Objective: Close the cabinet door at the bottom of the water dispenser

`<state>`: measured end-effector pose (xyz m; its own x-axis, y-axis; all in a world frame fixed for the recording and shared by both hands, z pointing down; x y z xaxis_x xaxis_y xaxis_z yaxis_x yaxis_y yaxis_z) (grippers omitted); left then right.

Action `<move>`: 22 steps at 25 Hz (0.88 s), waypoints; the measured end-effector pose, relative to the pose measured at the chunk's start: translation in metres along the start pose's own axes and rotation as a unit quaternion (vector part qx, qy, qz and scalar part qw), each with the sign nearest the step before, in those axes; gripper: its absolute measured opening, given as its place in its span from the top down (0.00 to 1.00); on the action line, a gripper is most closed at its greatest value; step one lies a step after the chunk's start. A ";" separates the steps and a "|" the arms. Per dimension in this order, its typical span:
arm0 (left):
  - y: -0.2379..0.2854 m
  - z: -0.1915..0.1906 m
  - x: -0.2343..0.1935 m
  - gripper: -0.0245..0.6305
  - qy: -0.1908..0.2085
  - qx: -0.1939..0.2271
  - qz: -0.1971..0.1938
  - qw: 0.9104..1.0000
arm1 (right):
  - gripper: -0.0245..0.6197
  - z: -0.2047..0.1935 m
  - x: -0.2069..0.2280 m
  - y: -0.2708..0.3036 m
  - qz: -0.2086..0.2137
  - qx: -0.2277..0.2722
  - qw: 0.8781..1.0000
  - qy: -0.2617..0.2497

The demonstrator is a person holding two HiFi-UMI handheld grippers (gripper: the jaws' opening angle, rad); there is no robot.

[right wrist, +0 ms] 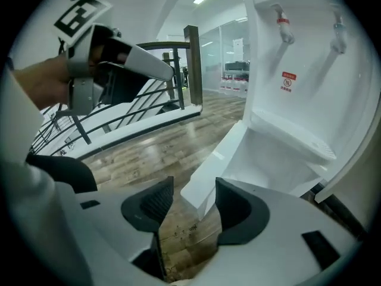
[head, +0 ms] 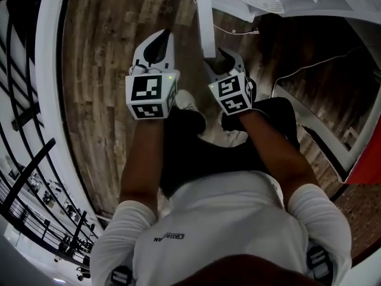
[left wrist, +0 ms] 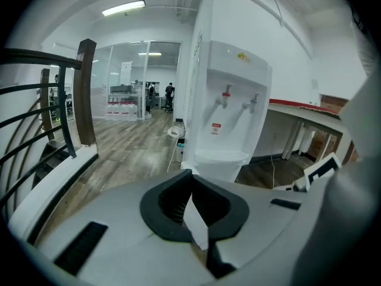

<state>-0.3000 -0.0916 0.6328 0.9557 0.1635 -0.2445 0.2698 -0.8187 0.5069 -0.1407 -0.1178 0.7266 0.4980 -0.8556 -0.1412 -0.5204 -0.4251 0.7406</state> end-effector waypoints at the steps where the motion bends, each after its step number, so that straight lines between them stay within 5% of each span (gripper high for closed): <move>1: 0.006 -0.004 -0.005 0.97 0.001 0.003 -0.003 1.000 | 0.66 -0.004 -0.002 0.003 -0.004 0.003 1.000 -0.002; 11: 0.071 -0.027 -0.040 0.97 0.049 0.037 -0.020 0.998 | 0.66 -0.013 -0.003 0.021 -0.023 0.076 0.996 -0.033; 22: 0.101 -0.046 -0.051 0.97 0.055 0.053 -0.036 0.996 | 0.65 -0.020 -0.012 0.023 -0.014 0.112 0.993 -0.016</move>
<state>-0.3159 -0.1576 0.7341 0.9431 0.2778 -0.1825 0.3294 -0.8551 0.4004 -0.1448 -0.1119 0.7582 0.4938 -0.8502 -0.1823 -0.6506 -0.5004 0.5713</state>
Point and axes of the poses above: the fingertips, and each gripper's own axes: y forward along the fingers, x to its right, z out of its top, the point moved 7 cm from there along -y, backward along the fingers, and after that the axes turned 15 degrees about -z, right-handed, at the moved point
